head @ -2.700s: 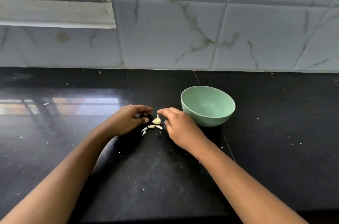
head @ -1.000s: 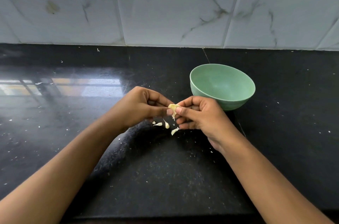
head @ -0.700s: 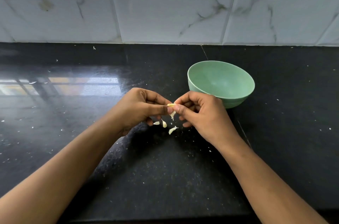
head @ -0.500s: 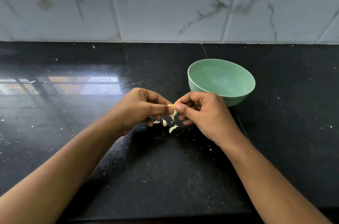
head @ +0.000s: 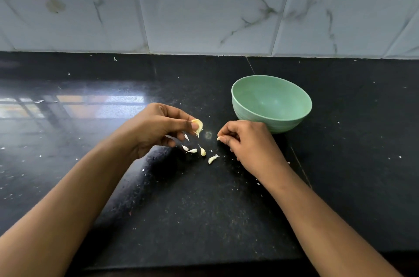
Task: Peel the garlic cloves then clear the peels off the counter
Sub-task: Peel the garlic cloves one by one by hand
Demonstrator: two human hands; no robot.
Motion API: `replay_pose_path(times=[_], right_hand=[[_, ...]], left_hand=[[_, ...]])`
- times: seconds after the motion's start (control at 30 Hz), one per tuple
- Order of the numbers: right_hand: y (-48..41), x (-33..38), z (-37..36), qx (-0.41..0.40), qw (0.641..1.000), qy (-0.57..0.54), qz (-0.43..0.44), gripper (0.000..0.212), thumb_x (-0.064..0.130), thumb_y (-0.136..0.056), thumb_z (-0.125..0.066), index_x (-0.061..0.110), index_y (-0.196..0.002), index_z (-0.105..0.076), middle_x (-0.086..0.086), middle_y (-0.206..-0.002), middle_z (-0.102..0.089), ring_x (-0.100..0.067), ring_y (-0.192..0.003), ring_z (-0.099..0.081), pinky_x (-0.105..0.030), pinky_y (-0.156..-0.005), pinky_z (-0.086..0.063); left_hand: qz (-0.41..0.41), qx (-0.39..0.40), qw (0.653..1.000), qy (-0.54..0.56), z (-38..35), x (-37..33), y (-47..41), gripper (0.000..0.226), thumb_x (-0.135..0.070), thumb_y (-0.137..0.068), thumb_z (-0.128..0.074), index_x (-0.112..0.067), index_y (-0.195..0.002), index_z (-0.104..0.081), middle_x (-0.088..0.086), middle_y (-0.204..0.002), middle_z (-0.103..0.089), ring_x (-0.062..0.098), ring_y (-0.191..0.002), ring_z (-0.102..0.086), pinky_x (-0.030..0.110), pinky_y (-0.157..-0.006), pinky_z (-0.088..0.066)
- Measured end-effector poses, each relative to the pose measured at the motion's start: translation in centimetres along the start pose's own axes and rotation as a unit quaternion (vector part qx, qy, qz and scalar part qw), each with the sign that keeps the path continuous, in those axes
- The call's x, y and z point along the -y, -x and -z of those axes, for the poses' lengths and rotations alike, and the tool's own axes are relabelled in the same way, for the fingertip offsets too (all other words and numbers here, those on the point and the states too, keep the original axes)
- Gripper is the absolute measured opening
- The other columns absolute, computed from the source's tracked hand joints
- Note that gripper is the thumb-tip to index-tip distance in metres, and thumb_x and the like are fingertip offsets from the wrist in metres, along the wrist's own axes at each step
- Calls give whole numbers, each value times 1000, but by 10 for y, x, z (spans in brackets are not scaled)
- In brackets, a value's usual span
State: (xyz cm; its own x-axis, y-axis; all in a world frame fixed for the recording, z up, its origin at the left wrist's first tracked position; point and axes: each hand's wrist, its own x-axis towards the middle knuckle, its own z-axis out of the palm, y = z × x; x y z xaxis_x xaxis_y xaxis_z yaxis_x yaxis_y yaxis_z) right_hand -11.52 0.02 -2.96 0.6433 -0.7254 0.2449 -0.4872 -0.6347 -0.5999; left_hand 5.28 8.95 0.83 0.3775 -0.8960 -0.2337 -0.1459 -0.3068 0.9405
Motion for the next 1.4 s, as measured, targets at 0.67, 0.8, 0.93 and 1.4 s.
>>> replay_pose_path(times=[0.67,0.8,0.93,1.4], right_hand=[[5,12,11,35,906,-409,-100,2,4,-83,-68,6,-85,-68,-2,-67,-67,-7,-54,-61,-17,-45,-49],[6,12,13,56,895,-429,-107,3,3,-82,-69,6,-82,-67,-1,-62,-66,-6,-53,-61,-16,-46,-49],[6,10,14,59,893,-434,-105,6,1,-82,-68,6,-79,-67,-4,-63,-67,-6,-53,-60,-17,-48,-51],[3,10,16,60,871,-472,-122,7,2,-86,-63,5,-80,-67,2,-56,-64,-4,-53,-60,-18,-54,-54]], left_hand=[[-53,8,998,14,-23,5,2,21,-24,-58,-80,-13,-75,-73,3,-64,-66,5,-50,-54,15,-43,-43],[-77,23,997,16,-24,5,2,22,-25,-55,-78,-13,-73,-74,5,-62,-67,6,-49,-55,16,-42,-42],[-98,29,995,10,-25,8,2,22,-25,-55,-78,-13,-73,-75,11,-67,-67,7,-50,-54,16,-42,-42],[-37,72,993,87,-21,5,1,19,-15,-58,-73,-11,-77,-75,0,-65,-69,3,-47,-52,12,-38,-40]])
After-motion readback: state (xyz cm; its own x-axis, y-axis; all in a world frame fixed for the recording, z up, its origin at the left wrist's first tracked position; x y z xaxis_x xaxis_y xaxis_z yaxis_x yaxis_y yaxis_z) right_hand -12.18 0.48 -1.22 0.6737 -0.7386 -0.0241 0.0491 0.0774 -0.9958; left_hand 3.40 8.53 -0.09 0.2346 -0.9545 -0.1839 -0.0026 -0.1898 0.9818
